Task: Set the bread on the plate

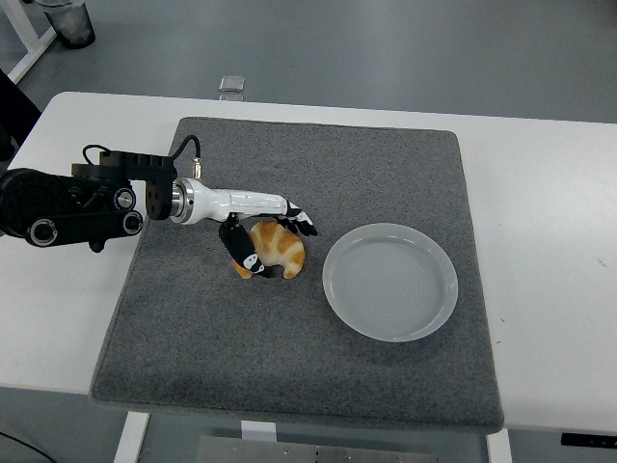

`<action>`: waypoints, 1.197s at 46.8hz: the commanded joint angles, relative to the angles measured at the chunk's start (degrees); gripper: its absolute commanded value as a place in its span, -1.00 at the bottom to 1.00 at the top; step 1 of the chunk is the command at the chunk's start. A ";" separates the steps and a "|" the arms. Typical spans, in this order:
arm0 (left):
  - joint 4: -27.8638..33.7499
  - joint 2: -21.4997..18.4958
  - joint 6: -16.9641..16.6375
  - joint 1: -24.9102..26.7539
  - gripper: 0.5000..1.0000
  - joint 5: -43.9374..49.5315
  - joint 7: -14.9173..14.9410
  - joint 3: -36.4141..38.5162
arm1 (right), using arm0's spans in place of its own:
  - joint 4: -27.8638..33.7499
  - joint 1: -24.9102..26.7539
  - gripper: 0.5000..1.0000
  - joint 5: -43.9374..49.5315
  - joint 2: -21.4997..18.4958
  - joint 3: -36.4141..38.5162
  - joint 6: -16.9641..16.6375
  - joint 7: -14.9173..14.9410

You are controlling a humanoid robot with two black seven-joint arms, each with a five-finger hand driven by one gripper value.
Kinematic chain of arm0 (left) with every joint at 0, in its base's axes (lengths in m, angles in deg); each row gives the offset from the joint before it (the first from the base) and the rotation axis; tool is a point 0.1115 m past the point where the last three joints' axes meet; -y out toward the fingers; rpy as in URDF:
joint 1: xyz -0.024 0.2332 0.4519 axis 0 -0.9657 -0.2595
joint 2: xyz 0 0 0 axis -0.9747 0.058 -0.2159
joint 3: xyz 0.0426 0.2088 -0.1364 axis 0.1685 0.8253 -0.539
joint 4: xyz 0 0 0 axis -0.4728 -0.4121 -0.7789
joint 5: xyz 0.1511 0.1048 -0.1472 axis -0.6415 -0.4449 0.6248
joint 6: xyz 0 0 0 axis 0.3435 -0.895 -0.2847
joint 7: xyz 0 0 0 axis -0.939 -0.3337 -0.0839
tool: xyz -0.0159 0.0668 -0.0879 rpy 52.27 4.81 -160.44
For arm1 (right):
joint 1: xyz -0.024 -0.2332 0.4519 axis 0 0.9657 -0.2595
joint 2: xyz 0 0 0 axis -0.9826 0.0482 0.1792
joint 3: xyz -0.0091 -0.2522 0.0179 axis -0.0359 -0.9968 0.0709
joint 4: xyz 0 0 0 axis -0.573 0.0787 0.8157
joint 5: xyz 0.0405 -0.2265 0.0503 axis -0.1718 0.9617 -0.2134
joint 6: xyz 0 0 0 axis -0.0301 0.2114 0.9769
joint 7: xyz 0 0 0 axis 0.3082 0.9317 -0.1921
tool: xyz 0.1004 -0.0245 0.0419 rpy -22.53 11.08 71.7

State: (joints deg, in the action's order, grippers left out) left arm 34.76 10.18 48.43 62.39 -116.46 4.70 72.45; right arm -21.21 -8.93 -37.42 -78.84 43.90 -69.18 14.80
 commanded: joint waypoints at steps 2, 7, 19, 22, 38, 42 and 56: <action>0.03 0.05 0.00 0.10 0.35 -1.01 0.00 0.00 | 0.00 -0.01 0.81 -0.01 0.00 0.00 0.00 0.00; -0.06 0.14 -0.09 0.19 0.27 -2.06 0.00 0.00 | 0.00 -0.01 0.81 -0.01 0.00 0.00 0.00 0.00; -0.32 0.14 -1.05 0.63 0.13 -2.50 -0.09 0.00 | 0.00 -0.01 0.81 -0.01 0.00 0.00 0.00 0.08; -0.32 0.14 -1.05 0.72 0.03 -2.94 -0.18 0.00 | 0.00 -0.01 0.81 -0.01 0.00 0.00 0.00 0.00; -0.32 0.05 -0.88 1.68 -1.00 -4.53 -0.18 0.09 | 0.00 -0.01 0.81 -0.01 0.00 0.00 0.00 0.08; -0.41 0.05 -0.88 1.86 -1.00 -4.53 -0.18 0.27 | 0.00 -0.01 0.81 -0.01 0.00 0.00 0.00 0.00; -0.32 -0.91 -0.17 8.97 -1.00 -3.21 -0.62 -0.96 | 0.00 -0.01 0.81 -0.01 0.00 0.00 0.00 0.00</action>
State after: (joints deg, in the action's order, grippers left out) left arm 34.27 9.70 47.87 69.15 -120.06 4.28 72.09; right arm -21.20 -8.94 -37.42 -78.84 43.90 -69.18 14.84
